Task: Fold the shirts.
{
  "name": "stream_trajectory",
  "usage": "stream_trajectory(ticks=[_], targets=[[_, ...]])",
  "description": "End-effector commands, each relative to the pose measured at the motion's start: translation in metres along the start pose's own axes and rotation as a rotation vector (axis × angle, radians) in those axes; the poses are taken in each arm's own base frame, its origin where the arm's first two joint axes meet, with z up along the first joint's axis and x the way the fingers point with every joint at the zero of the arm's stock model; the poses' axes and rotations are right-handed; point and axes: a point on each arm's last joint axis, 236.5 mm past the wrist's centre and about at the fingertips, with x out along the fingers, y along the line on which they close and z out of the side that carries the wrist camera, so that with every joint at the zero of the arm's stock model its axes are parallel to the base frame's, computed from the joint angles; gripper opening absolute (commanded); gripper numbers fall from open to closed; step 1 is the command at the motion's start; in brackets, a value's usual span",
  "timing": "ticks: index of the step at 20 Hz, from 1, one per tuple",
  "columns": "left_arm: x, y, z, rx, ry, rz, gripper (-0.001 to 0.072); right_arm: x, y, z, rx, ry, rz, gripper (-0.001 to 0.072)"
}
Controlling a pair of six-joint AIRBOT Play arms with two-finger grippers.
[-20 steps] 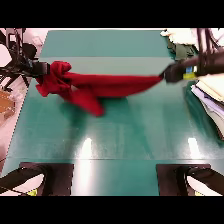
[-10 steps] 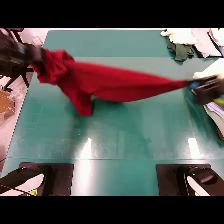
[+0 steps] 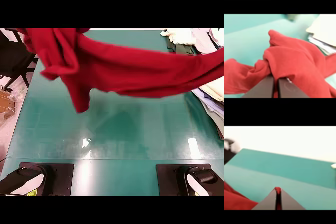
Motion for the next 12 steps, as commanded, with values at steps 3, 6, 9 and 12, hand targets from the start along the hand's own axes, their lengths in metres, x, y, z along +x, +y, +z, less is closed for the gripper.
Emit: stream_trajectory(ticks=[3, 6, 9, 12], targets=[[0.043, 0.023, -0.086, -0.091, 0.326, -0.036, 0.0032, 0.074, 0.008, -0.104, 0.053, 0.473, 0.113, 0.0021], [0.092, 0.082, -0.181, -0.232, 0.612, 0.056, 0.0032, 0.112, 0.003, -0.194, 0.036, 0.71, 0.103, 0.0021], [0.113, 0.163, -0.272, -0.272, 0.824, 0.296, 0.0032, 0.127, -0.023, -0.256, 0.039, 0.822, -0.015, 0.0021], [0.127, 0.237, -0.296, -0.227, 0.784, 0.546, 0.0032, 0.126, -0.043, -0.292, 0.066, 0.897, -0.081, 0.0021]])
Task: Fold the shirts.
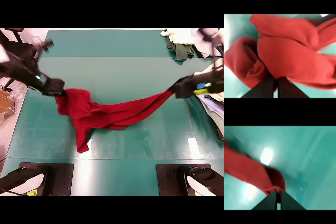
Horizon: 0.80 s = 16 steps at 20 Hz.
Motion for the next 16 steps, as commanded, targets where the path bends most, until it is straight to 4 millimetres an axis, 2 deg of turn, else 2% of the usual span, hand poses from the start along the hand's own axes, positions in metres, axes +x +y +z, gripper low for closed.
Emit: stream_trajectory(ticks=[1, 3, 5, 7, 9, 11, 12, 13, 16], targets=[[0.051, 0.081, 0.019, -0.048, -0.072, 0.277, 0.0032, 0.037, -0.023, -0.034, 0.039, 0.108, -0.066, 0.0021], [0.064, 0.076, 0.065, -0.037, -0.234, 0.237, 0.0033, 0.044, -0.024, -0.038, 0.052, 0.115, -0.069, 0.0021], [0.078, 0.05, 0.104, -0.095, -0.37, 0.09, 0.0032, 0.051, -0.033, -0.043, 0.071, 0.121, -0.1, 0.0021], [0.098, 0.028, 0.123, -0.173, -0.411, -0.047, 0.0032, 0.059, -0.038, -0.056, 0.084, 0.155, -0.115, 0.0021], [0.13, 0.012, 0.126, -0.198, -0.383, -0.118, 0.0032, 0.064, -0.034, -0.062, 0.081, 0.175, -0.104, 0.0021], [0.165, -0.009, 0.117, -0.168, -0.315, -0.18, 0.0033, 0.065, -0.027, -0.063, 0.066, 0.176, -0.094, 0.0021], [0.176, -0.014, 0.109, -0.147, -0.278, -0.186, 0.0032, 0.066, -0.022, -0.063, 0.059, 0.174, -0.088, 0.0021], [0.182, -0.013, 0.105, -0.14, -0.259, -0.181, 0.0033, 0.066, -0.021, -0.061, 0.056, 0.169, -0.085, 0.0021], [0.181, -0.013, 0.106, -0.136, -0.261, -0.178, 0.0033, 0.067, -0.023, -0.058, 0.051, 0.154, -0.094, 0.0021]])
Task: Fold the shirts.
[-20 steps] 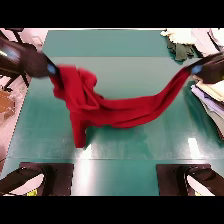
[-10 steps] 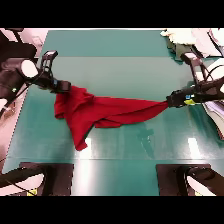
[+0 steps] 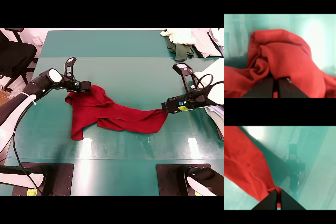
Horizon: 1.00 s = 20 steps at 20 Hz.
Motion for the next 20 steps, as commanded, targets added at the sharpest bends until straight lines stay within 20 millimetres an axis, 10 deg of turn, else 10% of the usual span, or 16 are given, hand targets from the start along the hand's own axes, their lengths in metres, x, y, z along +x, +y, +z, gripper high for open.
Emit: stream_trajectory(ticks=[1, 3, 9, 12, 17, 18, 20], targets=[[0.011, -0.004, -0.004, 0.003, 0.01, -0.021, 0.0032, 0.002, -0.002, 0.002, -0.008, -0.011, -0.014, 0.0021], [0.011, -0.002, -0.004, 0.012, 0.01, -0.013, 0.0033, 0.004, -0.002, -0.006, -0.007, 0.019, -0.013, 0.0022], [0.005, 0.031, -0.001, -0.036, 0.01, 0.079, 0.0032, 0.039, 0.06, -0.139, -0.034, 0.354, 0.23, 0.0021], [-0.011, 0.055, 0.01, -0.118, 0.009, 0.097, 0.0032, 0.057, 0.052, -0.189, 0.004, 0.45, 0.199, 0.0021], [-0.031, 0.051, 0.019, -0.102, 0.05, 0.071, 0.0032, 0.078, 0.046, -0.208, 0.03, 0.475, 0.183, 0.0022], [-0.03, 0.046, 0.015, -0.086, 0.068, 0.058, 0.0033, 0.082, 0.047, -0.204, 0.032, 0.479, 0.186, 0.0061], [-0.03, 0.042, 0.002, -0.059, 0.121, 0.044, 0.0033, 0.082, 0.051, -0.182, 0.018, 0.459, 0.184, 0.0393]])
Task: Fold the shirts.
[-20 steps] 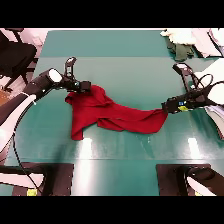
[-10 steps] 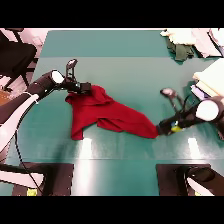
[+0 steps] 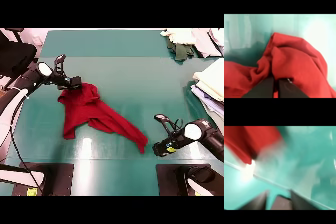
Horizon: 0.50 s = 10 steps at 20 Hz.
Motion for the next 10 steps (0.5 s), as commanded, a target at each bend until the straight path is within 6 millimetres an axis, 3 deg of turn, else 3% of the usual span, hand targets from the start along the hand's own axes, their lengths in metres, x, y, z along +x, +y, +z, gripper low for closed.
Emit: stream_trajectory(ticks=[1, 4, 5, 6, 7, 10], targets=[[-0.004, -0.007, -0.022, 0.046, 0.101, -0.027, 0.0033, -0.013, 0.008, 0.035, -0.027, -0.07, 0.0, 0.0397], [-0.006, -0.008, -0.036, 0.094, 0.162, -0.036, 0.0034, -0.069, 0.02, 0.092, -0.037, -0.282, 0.018, 0.0396], [-0.008, -0.009, -0.038, 0.109, 0.175, -0.04, 0.0088, -0.085, 0.021, 0.105, -0.03, -0.337, 0.024, 0.0396], [-0.013, -0.013, -0.037, 0.151, 0.184, -0.048, 0.0473, -0.098, 0.021, 0.114, -0.027, -0.376, 0.028, 0.0396], [-0.02, -0.014, -0.03, 0.162, 0.178, -0.051, 0.067, -0.107, 0.021, 0.119, -0.025, -0.4, 0.03, 0.0396], [-0.062, -0.008, 0.014, 0.15, 0.099, -0.045, 0.067, -0.108, 0.02, 0.116, -0.032, -0.379, 0.025, 0.0391]])
